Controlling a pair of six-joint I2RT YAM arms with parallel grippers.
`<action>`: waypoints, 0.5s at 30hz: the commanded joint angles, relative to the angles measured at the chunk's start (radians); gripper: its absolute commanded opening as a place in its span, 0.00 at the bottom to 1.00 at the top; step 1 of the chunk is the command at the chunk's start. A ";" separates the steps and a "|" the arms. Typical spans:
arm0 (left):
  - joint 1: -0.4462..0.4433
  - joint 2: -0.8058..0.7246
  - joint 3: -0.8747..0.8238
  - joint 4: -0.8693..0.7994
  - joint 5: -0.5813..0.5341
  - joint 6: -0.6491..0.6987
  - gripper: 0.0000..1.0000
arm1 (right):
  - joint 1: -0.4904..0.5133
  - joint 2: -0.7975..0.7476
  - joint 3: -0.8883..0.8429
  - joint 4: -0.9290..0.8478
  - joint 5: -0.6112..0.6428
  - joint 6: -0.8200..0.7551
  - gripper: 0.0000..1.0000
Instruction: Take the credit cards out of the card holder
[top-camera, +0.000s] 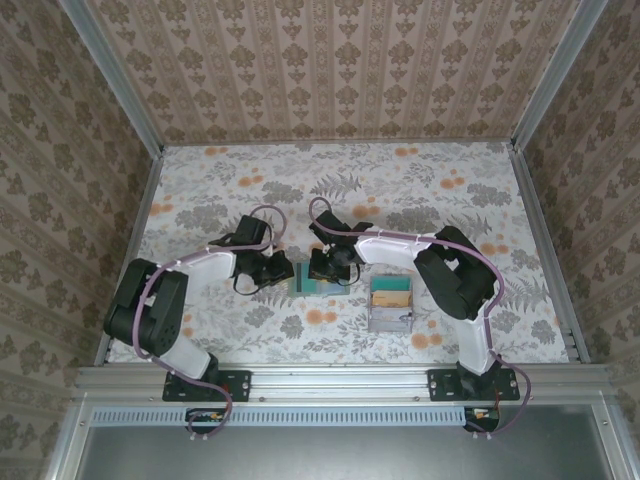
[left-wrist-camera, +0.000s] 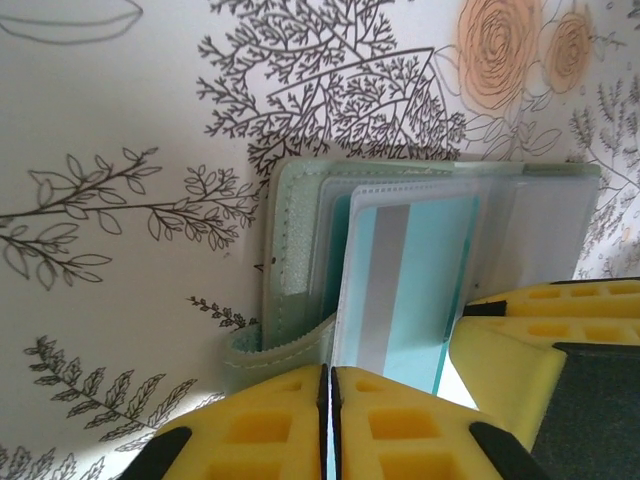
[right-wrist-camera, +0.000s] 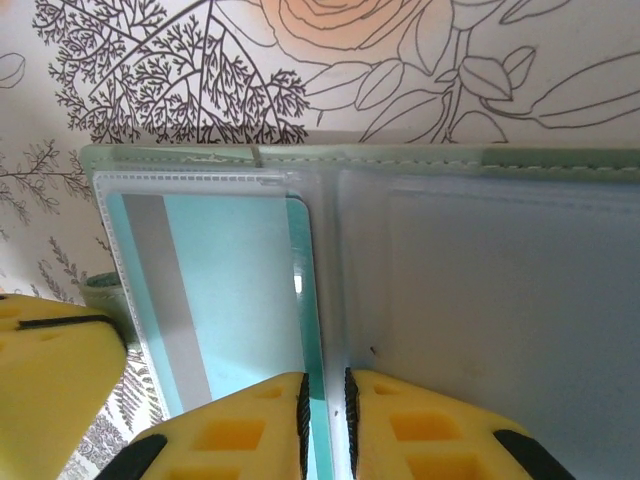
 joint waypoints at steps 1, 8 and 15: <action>-0.005 0.014 -0.012 0.011 0.009 0.023 0.12 | -0.008 0.015 -0.014 0.016 -0.027 0.019 0.21; -0.007 0.040 -0.017 0.003 0.000 0.028 0.11 | -0.016 0.021 -0.037 0.053 -0.056 0.037 0.21; -0.018 0.048 -0.014 0.005 0.002 0.023 0.10 | -0.021 0.025 -0.045 0.076 -0.080 0.042 0.19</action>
